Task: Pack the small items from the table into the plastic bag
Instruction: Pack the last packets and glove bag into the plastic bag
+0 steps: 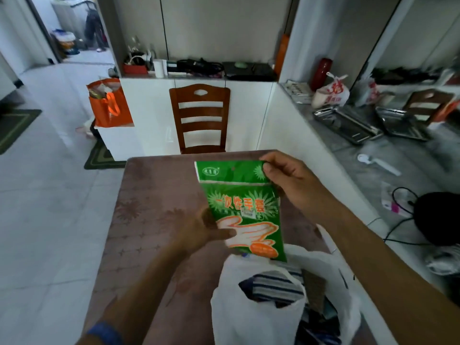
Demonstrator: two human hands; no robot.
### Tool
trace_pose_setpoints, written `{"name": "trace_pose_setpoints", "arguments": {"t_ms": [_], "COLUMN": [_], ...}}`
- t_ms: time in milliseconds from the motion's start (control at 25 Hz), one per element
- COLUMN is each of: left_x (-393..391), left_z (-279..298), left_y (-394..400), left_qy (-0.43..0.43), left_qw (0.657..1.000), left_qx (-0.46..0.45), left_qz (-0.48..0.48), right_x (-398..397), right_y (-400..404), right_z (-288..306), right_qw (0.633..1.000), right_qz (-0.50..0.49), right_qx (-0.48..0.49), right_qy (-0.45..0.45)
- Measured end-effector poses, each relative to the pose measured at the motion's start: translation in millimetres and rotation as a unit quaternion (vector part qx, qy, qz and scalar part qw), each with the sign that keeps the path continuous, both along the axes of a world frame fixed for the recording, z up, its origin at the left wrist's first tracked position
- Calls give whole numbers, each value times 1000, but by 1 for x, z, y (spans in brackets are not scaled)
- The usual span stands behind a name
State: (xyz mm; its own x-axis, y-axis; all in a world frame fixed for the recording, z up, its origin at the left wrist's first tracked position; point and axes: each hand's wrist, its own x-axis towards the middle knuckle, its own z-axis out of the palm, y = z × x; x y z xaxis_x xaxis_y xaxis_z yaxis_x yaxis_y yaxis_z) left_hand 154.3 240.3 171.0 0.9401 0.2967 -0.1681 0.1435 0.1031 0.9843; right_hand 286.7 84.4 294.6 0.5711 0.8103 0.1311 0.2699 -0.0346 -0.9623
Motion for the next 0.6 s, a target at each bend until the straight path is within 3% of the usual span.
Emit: {"name": "trace_pose_setpoints", "arguments": {"t_ms": [80, 160, 320, 400, 480, 560, 600], "left_x": [-1, -8, -17, -25, -40, -50, -49], "left_z": [18, 44, 81, 73, 49, 22, 7], "left_y": [-18, -43, -90, -118, -150, -188, -205], "left_qy": [-21, -58, -76, -34, 13, 90, 153], "left_qw": [999, 996, 995, 989, 951, 908, 867], "left_qx": [-24, -61, -38, 57, 220, 394, 473], "left_qz": [11, 31, 59, 134, 217, 112, 32], "right_x": [-20, -37, -46, -40, -28, -17, -14], "right_y": [-24, -56, -101, -118, -137, -152, -155], "right_z": [17, 16, -35, -61, -74, -79, -81], "right_qw": [987, 961, 959, 947, 917, 883, 877], "right_qz": [-52, -58, -114, -190, -262, -253, -239], "right_qx": [113, 167, -17, -23, 64, 175, 195], "right_qy": [101, 214, 257, 260, 294, 354, 369]}}
